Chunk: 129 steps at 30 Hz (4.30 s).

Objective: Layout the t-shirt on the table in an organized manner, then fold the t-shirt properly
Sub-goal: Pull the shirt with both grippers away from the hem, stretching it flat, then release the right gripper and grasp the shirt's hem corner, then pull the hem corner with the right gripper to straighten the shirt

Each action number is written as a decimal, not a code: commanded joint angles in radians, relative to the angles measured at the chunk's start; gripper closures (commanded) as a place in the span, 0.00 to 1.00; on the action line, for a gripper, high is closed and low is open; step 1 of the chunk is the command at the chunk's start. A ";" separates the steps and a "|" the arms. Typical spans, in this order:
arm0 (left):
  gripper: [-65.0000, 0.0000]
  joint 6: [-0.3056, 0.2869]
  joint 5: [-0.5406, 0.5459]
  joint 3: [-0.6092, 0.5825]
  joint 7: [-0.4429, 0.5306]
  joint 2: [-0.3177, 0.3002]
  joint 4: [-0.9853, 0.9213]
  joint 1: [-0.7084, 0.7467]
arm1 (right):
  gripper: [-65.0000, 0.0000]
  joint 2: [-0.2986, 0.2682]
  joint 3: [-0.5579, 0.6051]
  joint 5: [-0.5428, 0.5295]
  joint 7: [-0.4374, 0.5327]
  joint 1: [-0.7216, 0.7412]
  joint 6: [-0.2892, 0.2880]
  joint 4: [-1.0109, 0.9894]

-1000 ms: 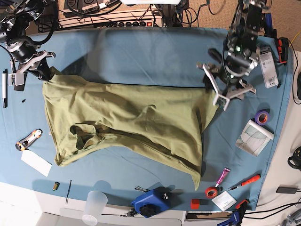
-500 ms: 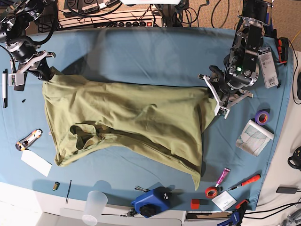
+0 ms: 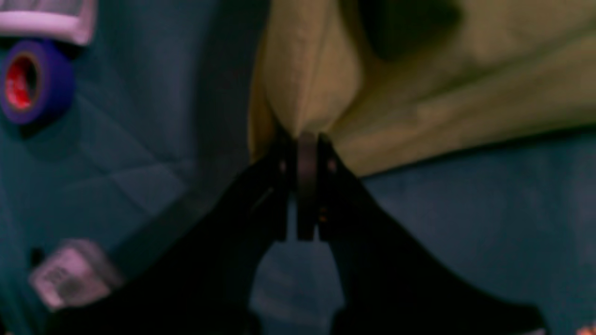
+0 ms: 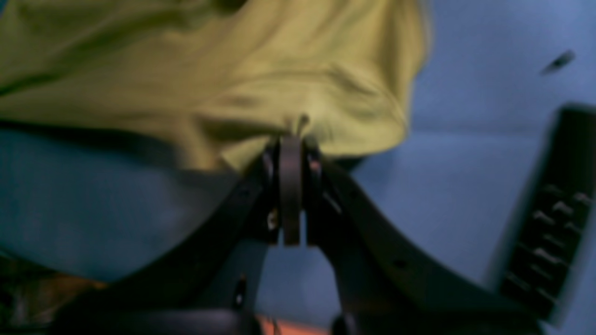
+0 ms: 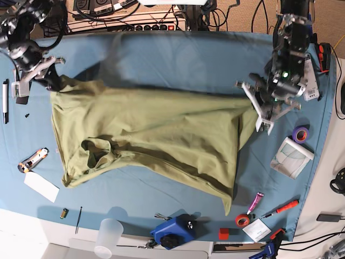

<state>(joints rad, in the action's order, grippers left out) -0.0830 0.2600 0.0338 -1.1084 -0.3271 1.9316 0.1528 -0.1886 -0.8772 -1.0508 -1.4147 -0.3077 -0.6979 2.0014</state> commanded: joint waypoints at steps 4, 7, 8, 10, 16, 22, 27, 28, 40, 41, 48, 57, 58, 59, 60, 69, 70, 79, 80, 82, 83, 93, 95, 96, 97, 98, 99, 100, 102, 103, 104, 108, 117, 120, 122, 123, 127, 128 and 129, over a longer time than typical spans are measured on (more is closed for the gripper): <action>1.00 -0.023 0.016 0.073 -0.026 -0.008 0.064 0.076 | 1.00 -0.016 -0.059 0.048 0.044 -0.030 0.000 0.014; 1.00 -0.076 0.106 0.139 -0.021 -0.008 0.080 0.127 | 1.00 -0.028 -0.050 -0.015 0.018 -0.041 0.000 0.014; 1.00 -0.098 0.145 0.159 -0.022 -0.008 0.080 0.141 | 1.00 -0.027 -0.050 -0.023 0.018 -0.050 0.000 0.014; 1.00 -0.115 0.196 0.190 -0.021 -0.008 0.081 0.166 | 1.00 -0.019 -0.060 0.010 0.018 -0.053 0.000 0.014; 1.00 -0.146 0.226 0.263 -0.055 -0.008 0.081 0.229 | 1.00 -0.037 -0.050 0.067 0.018 -0.082 0.000 0.014; 1.00 -0.207 0.369 0.285 -0.048 -0.003 0.081 0.295 | 1.00 -0.036 -0.048 0.069 0.018 -0.125 0.000 0.014; 1.00 -0.207 0.369 0.285 -0.046 -0.003 0.081 0.299 | 0.97 -0.036 -0.046 0.068 0.018 -0.125 0.000 0.014; 0.94 -0.206 0.369 0.285 -0.054 -0.003 0.081 0.299 | 0.86 -0.036 -0.046 0.069 0.018 -0.125 0.000 0.014; 0.58 -0.187 0.326 0.286 -0.090 -0.003 0.203 0.298 | 0.62 -0.060 -0.083 -0.144 0.018 -0.110 0.000 0.014; 0.58 -0.186 0.310 0.286 -0.071 -0.003 0.232 0.298 | 0.62 -0.061 -0.094 -0.134 0.018 -0.085 0.000 0.014; 0.58 -0.117 0.248 0.285 0.061 -0.003 0.311 0.262 | 0.62 -0.099 0.002 0.045 0.065 0.108 0.000 0.011; 0.58 -0.117 0.248 0.285 0.062 -0.003 0.311 0.230 | 0.62 -0.173 0.462 0.524 0.324 0.332 0.044 -0.186; 0.58 -0.117 0.248 0.285 0.062 -0.002 0.311 0.229 | 0.62 -0.174 0.502 0.546 0.337 0.362 0.044 -0.231; 0.58 -0.118 0.248 0.285 0.062 -0.003 0.311 0.229 | 0.62 -0.174 0.540 0.557 0.343 0.389 0.043 -0.275; 0.58 -0.121 0.248 0.285 0.062 -0.003 0.311 0.229 | 0.62 -0.174 0.577 0.564 0.346 0.418 0.043 -0.317; 0.58 -0.121 0.248 0.285 0.063 -0.002 0.311 0.229 | 0.63 -0.174 0.864 0.712 0.440 0.626 0.091 -0.680; 0.58 -0.121 0.248 0.285 0.063 -0.002 0.311 0.229 | 0.67 -0.174 0.888 0.718 0.442 0.645 0.096 -0.714; 0.58 -0.121 0.248 0.285 0.063 -0.002 0.311 0.229 | 1.00 -0.172 0.921 0.857 0.600 0.784 0.190 -0.778; 0.58 -0.121 0.248 0.285 0.063 -0.002 0.311 0.229 | 1.00 -0.171 0.921 0.867 0.624 0.805 0.201 -0.778; 0.58 -0.121 0.248 0.285 0.063 -0.002 0.311 0.229 | 1.00 -0.171 0.921 0.907 0.694 0.842 0.242 -0.780; 0.58 -0.121 0.248 0.285 0.063 -0.001 0.311 0.229 | 1.00 -0.171 0.921 0.934 0.728 0.859 0.273 -0.786; 0.58 -0.125 0.249 0.284 0.063 0.026 0.311 0.229 | 1.00 -0.158 0.921 1.096 1.141 1.008 0.362 -1.271; 0.58 -0.125 0.249 0.283 0.073 0.034 0.311 0.229 | 1.00 -0.152 0.921 1.135 1.219 1.019 0.374 -1.356; 0.58 -0.125 0.249 0.283 0.076 0.038 0.311 0.229 | 1.00 -0.152 0.921 1.143 1.250 1.016 0.374 -1.374; 0.58 -0.125 0.249 0.283 0.078 0.042 0.311 0.229 | 1.00 -0.153 0.921 1.144 1.269 1.010 0.374 -1.377; 0.58 -0.125 0.249 0.283 0.078 0.047 0.311 0.229 | 1.00 -0.153 0.921 1.150 1.290 1.007 0.373 -1.376; 0.58 -0.125 0.249 0.283 0.078 0.050 0.311 0.229 | 1.00 -0.153 0.921 1.149 1.305 1.006 0.373 -1.374; 0.58 -0.125 0.249 0.283 0.078 0.052 0.311 0.230 | 0.95 -0.153 0.921 1.149 1.316 1.007 0.373 -1.373; 0.58 -0.125 0.249 0.283 0.078 0.053 0.311 0.230 | 0.80 -0.153 0.921 1.148 1.346 1.018 0.373 -1.373; 0.58 -0.125 0.249 0.283 0.078 0.053 0.311 0.230 | 0.74 -0.153 0.921 1.149 1.356 1.027 0.373 -1.373; 0.58 -0.125 0.249 0.283 0.078 0.053 0.311 0.229 | 0.70 -0.153 0.921 1.149 1.370 1.039 0.371 -1.373; 0.58 -0.125 0.250 0.283 0.079 0.053 0.311 0.230 | 0.70 -0.153 0.921 1.149 1.391 1.114 0.401 -1.373; 0.58 -0.125 0.249 0.283 0.088 0.053 0.311 0.235 | 0.70 -0.154 0.921 1.139 1.389 1.205 0.459 -1.373; 0.58 -0.125 0.249 0.283 0.088 0.053 0.311 0.235 | 0.69 -0.154 0.921 1.115 1.259 1.202 0.410 -1.373; 0.58 -0.125 0.249 0.283 0.089 0.053 0.311 0.235 | 0.60 -0.154 0.921 1.115 1.191 1.196 0.349 -1.373; 0.58 -0.125 0.249 0.283 0.090 0.053 0.311 0.234 | 0.55 -0.155 0.921 1.115 1.173 1.192 0.333 -1.373; 0.58 -0.125 0.249 0.283 0.096 0.053 0.311 0.235 | 0.52 -0.155 0.921 1.130 1.095 1.176 0.303 -1.373; 0.58 -0.125 0.249 0.283 0.096 0.053 0.311 0.235 | 0.52 -0.155 0.921 1.130 1.088 1.174 0.302 -1.373; 0.58 -0.125 0.249 0.283 0.096 0.053 0.311 0.235 | 0.52 -0.155 0.921 1.130 1.089 1.172 0.304 -1.373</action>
<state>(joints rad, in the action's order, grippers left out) -0.2066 0.5014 0.3145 -1.0374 -0.2687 2.2261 0.3882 -0.3325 0.0471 0.0818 -0.3519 0.8253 -0.3965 0.6094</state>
